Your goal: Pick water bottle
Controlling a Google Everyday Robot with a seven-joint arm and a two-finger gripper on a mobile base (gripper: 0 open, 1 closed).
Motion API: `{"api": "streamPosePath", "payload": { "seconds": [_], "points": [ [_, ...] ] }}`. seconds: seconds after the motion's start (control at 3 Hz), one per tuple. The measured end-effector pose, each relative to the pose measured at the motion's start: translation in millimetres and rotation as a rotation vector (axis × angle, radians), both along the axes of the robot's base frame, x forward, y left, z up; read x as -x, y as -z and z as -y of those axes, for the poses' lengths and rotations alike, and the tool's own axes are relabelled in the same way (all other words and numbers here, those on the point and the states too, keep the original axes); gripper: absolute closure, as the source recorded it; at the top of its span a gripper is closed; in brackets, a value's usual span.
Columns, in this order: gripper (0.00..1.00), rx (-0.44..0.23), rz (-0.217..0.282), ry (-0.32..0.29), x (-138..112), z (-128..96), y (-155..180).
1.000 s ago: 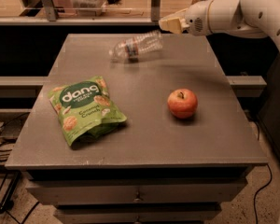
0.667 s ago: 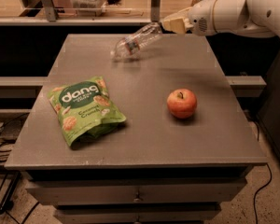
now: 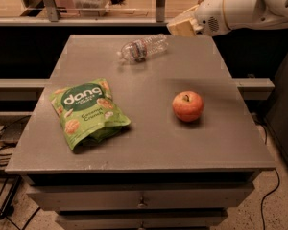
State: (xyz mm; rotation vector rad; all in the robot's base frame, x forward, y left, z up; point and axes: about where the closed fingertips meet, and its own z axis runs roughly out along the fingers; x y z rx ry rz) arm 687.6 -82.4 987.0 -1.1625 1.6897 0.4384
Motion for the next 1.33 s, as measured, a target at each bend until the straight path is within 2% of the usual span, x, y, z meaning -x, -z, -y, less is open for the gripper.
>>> {"api": "streamPosePath", "payload": {
  "seconds": [1.0, 1.33],
  "points": [
    [0.01, 0.026, 0.004, -0.027, 0.6, -8.9, 2.2],
    [0.0, 0.029, 0.03, -0.016, -15.7, -19.2, 3.9]
  ]
}}
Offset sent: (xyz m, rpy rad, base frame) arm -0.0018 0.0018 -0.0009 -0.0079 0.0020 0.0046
